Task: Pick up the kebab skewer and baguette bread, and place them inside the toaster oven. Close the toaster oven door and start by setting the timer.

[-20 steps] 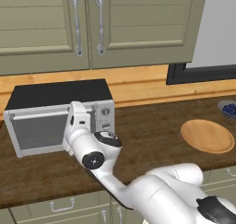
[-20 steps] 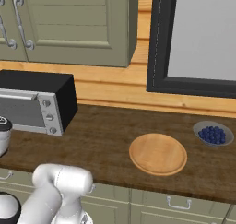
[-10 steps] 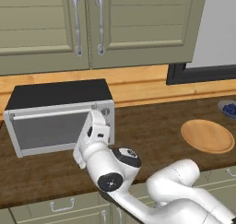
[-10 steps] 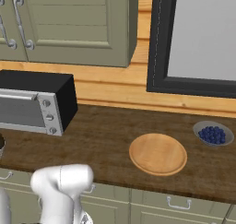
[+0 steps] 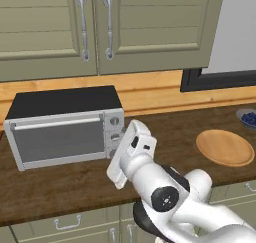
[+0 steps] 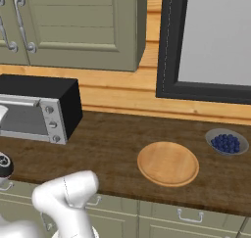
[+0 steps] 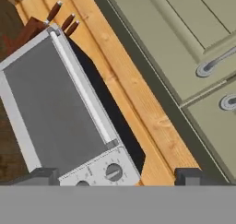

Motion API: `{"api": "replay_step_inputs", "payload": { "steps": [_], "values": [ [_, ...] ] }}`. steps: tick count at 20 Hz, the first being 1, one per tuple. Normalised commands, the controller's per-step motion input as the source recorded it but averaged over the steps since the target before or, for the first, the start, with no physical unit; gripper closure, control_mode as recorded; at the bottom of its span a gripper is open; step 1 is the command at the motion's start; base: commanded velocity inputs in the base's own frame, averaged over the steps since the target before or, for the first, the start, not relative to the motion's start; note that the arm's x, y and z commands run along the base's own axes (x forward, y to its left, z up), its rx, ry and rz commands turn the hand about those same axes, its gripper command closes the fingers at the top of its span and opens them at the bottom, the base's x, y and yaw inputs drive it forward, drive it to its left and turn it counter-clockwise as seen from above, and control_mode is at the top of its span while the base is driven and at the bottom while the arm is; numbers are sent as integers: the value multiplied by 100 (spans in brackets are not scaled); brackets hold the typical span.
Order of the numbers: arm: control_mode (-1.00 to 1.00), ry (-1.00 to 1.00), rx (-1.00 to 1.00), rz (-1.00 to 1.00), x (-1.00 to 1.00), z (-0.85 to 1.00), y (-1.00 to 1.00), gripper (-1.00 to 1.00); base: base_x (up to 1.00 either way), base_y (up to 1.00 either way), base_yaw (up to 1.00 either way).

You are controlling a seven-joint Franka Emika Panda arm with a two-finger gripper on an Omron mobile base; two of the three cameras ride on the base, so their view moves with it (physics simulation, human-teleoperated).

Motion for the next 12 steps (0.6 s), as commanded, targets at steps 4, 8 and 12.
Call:
{"api": "replay_step_inputs", "payload": {
  "steps": [4,8,12],
  "values": [
    [-100,23,-44,14,-59,33,-29,-100,0,0,0],
    [-100,31,-66,13,-42,0,-2,-100,0,0,0],
    [-100,41,-76,6,0,-9,0,-100,0,0,0]
  ]
}}
